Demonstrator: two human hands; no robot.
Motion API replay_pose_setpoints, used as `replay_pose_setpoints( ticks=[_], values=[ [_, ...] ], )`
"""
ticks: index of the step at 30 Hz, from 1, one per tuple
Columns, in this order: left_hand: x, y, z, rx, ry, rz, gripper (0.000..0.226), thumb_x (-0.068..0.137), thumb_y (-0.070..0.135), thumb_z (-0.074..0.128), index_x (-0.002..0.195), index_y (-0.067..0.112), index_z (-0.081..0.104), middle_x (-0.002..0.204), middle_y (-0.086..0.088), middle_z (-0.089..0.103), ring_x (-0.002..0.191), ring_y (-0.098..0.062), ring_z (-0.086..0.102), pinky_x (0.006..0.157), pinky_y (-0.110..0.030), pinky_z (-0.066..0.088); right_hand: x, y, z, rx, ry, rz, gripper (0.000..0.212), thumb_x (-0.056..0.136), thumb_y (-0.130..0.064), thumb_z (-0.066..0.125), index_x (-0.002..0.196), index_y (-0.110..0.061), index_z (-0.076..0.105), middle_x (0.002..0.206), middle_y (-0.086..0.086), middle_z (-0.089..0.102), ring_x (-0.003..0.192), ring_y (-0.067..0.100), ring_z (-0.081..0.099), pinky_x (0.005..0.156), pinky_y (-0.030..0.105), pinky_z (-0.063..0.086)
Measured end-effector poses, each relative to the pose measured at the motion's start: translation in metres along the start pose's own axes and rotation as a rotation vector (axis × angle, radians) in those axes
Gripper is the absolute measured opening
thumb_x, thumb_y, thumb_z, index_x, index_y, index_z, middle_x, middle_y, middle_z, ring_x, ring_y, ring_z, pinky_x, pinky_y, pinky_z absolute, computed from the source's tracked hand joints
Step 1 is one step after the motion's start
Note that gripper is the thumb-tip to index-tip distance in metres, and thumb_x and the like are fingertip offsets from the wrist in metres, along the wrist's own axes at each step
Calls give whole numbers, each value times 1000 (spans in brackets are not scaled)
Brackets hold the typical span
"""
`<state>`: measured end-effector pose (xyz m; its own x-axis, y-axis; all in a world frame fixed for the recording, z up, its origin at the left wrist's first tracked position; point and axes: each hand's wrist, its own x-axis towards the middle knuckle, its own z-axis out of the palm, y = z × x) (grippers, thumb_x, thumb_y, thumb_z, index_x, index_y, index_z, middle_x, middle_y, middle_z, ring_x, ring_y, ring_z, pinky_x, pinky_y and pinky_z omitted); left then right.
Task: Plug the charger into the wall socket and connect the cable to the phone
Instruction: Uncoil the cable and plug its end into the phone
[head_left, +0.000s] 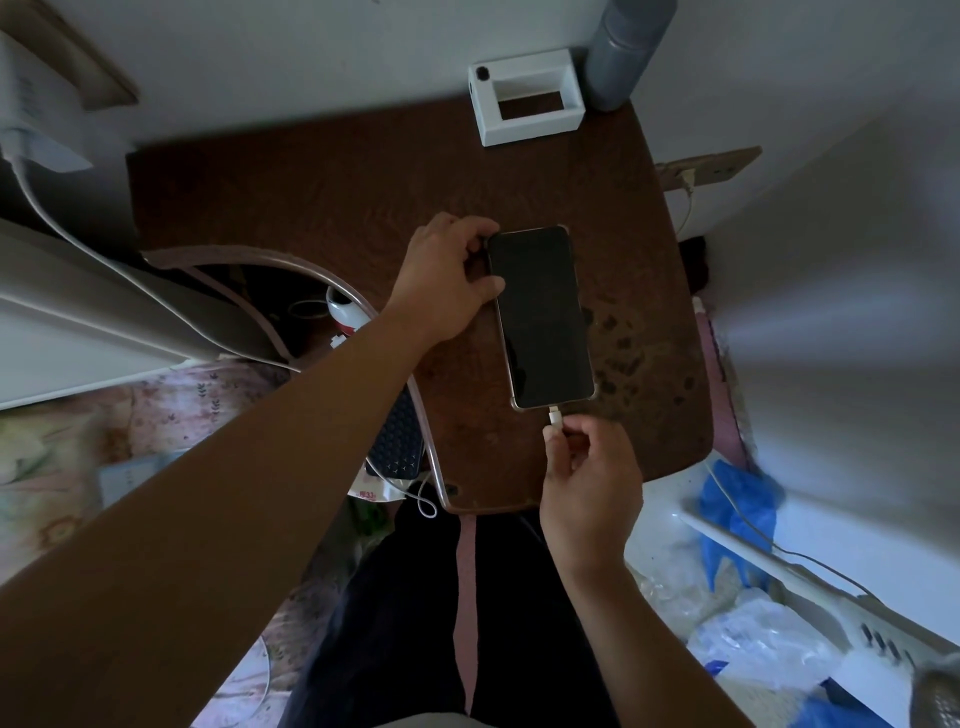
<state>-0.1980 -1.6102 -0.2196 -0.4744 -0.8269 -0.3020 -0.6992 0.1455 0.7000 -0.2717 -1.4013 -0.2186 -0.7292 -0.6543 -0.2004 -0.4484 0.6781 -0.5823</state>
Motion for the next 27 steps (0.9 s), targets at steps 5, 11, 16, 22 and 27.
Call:
replay_pose_setpoints(
  ticks=[5,11,16,22,27],
  values=[
    [2,-1,-1,8,-19,6,56,79,24,70,132,20,52,116,-4,51,109,-24,51,99,-43,46,-1,4,-2,19,49,-39,13,86,-19,70,93,-8,71,88,5,70,71,9,57,60,6,33],
    [4,-1,-1,28,-26,15,56,80,25,70,133,22,52,111,2,46,108,-23,51,99,-42,46,1,4,0,64,14,-65,12,87,-18,71,94,-8,71,88,6,70,72,14,62,59,9,39],
    [4,-1,-1,31,-27,13,56,79,25,70,132,23,52,112,2,46,108,-23,51,99,-43,46,4,3,3,44,10,-80,10,87,-18,70,92,-9,69,88,4,70,71,14,62,58,10,39],
    [3,-1,-1,26,-19,5,55,79,25,71,131,22,52,115,-2,49,108,-23,50,98,-41,47,8,4,1,69,4,-62,9,87,-17,70,93,-10,70,90,4,70,74,16,64,60,19,47],
    [2,0,-1,29,-19,8,52,80,25,70,129,22,53,115,-3,49,107,-23,50,98,-41,46,13,5,-2,58,-1,-73,10,86,-16,71,93,-9,70,90,4,70,73,12,62,60,11,42]
  ],
)
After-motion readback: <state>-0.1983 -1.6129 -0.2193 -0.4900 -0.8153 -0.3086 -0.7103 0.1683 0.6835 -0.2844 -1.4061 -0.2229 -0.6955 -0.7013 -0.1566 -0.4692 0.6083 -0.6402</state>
